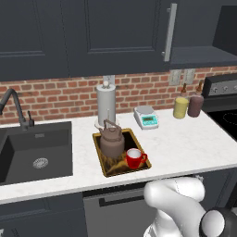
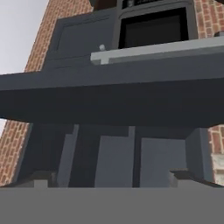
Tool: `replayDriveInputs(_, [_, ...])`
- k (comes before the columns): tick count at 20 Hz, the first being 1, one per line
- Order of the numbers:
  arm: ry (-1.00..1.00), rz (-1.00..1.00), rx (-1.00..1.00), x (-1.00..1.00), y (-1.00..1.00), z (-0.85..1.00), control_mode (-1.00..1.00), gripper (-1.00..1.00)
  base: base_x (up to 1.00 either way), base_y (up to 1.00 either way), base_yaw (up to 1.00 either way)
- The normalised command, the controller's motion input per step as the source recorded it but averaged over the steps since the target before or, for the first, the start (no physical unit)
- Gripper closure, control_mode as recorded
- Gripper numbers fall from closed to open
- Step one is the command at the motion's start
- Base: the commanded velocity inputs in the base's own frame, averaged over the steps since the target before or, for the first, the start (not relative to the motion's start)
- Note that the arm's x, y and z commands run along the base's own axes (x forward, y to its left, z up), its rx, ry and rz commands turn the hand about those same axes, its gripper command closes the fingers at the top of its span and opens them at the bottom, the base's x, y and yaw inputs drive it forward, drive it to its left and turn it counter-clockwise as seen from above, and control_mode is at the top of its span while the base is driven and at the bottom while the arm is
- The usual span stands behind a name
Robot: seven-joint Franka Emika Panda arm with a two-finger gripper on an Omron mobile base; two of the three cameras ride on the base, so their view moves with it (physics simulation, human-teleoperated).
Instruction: Pick the kettle from the counter and place it on the tray. Then pick the mug from the cabinet and place it on the tray. Then close the cabinet doors.
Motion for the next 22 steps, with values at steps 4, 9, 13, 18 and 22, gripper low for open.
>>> replayDriveInputs(4, [-0.06, -0.18, 0.0, -0.09, -0.12, 0.01, -1.0, -1.0, 0.0, 0.0, 0.0])
replayDriveInputs(9, [-0.08, -0.22, -0.11, -0.26, 0.26, -0.14, -1.0, -1.0, 0.0, 0.0, 0.0])
replayDriveInputs(13, [-0.07, -0.22, -0.2, -0.12, 0.17, -0.1, -1.0, -1.0, 0.0, 0.0, 0.0])
replayDriveInputs(18, [-0.01, -0.21, -0.17, -0.01, 0.02, -0.01, -1.0, -1.0, 0.0, 0.0, 0.0])
replayDriveInputs(22, [0.0, -0.18, -0.13, -0.02, 0.0, -0.05, -1.0, -1.0, 0.0, 0.0, 0.0])
